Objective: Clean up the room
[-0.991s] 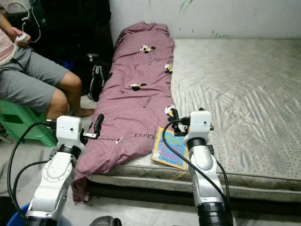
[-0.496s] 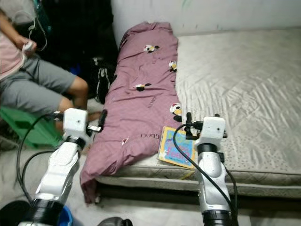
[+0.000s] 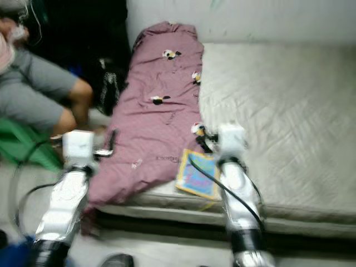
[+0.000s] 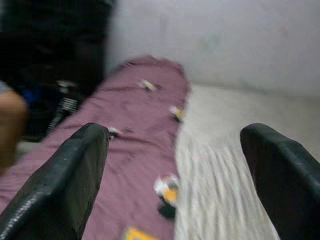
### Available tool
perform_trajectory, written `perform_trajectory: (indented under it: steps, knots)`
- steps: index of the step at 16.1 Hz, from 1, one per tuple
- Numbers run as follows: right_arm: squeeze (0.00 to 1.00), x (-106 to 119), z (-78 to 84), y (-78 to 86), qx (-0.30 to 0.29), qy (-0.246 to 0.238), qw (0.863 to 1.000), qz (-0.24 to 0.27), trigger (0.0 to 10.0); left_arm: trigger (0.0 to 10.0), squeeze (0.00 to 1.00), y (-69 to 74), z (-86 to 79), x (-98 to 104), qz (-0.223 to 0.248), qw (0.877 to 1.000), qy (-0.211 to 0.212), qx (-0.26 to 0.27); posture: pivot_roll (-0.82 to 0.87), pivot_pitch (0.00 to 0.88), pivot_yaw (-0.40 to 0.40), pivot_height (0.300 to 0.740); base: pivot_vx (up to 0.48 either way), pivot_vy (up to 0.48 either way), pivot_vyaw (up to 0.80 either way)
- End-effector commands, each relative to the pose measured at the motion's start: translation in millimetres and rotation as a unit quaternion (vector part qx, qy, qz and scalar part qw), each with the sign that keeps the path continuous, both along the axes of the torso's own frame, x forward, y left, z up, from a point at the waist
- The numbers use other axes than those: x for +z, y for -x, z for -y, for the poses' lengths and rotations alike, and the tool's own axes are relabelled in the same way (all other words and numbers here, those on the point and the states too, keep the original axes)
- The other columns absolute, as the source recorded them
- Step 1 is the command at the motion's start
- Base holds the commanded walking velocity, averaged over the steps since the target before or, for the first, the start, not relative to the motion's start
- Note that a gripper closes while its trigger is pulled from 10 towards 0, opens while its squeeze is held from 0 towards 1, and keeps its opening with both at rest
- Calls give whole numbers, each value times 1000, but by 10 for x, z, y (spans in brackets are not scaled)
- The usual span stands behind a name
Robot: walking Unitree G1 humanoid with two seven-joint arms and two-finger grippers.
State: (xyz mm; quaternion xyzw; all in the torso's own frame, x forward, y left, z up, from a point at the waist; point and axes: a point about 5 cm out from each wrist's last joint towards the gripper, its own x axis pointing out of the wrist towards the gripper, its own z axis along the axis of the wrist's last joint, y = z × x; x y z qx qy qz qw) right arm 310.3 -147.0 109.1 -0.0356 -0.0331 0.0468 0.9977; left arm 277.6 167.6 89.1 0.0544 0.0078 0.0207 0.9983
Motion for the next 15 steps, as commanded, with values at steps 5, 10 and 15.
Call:
perform_trajectory:
  steps: [5, 10, 15]
  knots:
    - [0, -85, -224, -45, 58, 5, 998, -19, 10000, 10000, 0, 222, -78, -2, 6, 999, 3, 48, 106, 0, -102, 740, 0, 0, 0]
    - [0, -238, -46, 139, 15, -17, 999, -43, 10000, 10000, 0, 286, -52, -92, -26, 999, 6, 20, 35, 0, -42, 740, 0, 0, -283]
    - [0, -248, 16, 193, -5, -12, 999, -40, 10000, 10000, 0, 178, 127, -8, -13, 998, 33, -52, -3, 0, -13, 740, 0, 0, 0]
